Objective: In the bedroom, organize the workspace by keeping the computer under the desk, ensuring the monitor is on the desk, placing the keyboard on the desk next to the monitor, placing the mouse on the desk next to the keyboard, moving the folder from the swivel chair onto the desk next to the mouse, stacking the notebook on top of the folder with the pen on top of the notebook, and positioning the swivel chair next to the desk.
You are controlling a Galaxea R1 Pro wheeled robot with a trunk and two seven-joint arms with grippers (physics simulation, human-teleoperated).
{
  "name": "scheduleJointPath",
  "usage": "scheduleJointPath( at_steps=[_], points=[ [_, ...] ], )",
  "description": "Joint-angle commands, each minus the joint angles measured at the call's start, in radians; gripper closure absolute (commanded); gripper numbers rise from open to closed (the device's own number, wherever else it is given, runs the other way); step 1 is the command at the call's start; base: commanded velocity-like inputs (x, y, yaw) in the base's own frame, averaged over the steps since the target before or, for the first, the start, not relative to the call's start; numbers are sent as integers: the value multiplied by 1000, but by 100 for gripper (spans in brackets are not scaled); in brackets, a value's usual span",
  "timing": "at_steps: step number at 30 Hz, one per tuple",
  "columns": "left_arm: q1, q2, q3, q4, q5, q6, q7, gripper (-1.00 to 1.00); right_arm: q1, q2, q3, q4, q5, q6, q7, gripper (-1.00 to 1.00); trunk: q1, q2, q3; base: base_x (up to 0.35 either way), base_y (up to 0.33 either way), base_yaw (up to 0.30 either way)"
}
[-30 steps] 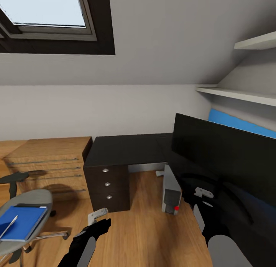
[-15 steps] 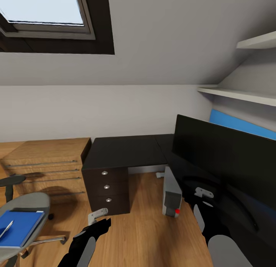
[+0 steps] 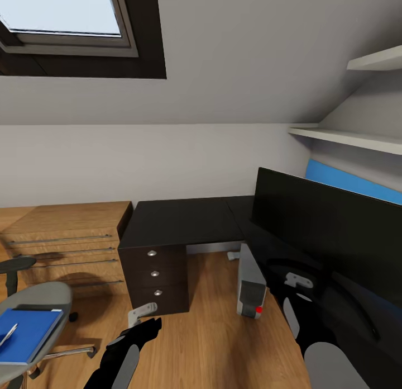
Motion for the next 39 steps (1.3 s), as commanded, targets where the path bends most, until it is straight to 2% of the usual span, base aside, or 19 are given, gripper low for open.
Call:
scheduleJointPath(
  at_steps=[1, 18, 25, 26, 27, 31, 39],
  points=[
    [-1, 0, -2, -2, 11, 2, 10, -100, -1, 1, -4, -2, 8, 4, 0, -100, 0, -1, -1, 0, 0, 0],
    [-1, 0, -1, -5, 11, 2, 11, -100, -1, -4, -5, 0, 10, -10, -23, -100, 0, -1, -1, 0, 0, 0],
    [-1, 1, 0, -23, 11, 4, 10, -100, -1, -35, -6, 25, 8, -8, -41, -100, 0, -1, -1, 0, 0, 0],
    [-1, 5, 0, -59, 13, 6, 10, -100, -1, -77, -7, 68, 4, -11, -44, -100, 0, -1, -1, 0, 0, 0],
    [-1, 6, 0, -69, 13, 7, 9, -100, -1, -88, -8, 76, 3, -11, -44, -100, 0, -1, -1, 0, 0, 0],
    [-1, 9, -1, -97, 16, 10, 9, -100, -1, -105, -7, 87, 1, -17, -44, -100, 0, -1, -1, 0, 0, 0],
    [-1, 9, -2, -132, 18, 11, 9, -100, -2, -112, -6, 92, 4, -32, -43, -100, 0, -1, -1, 0, 0, 0]
  ],
)
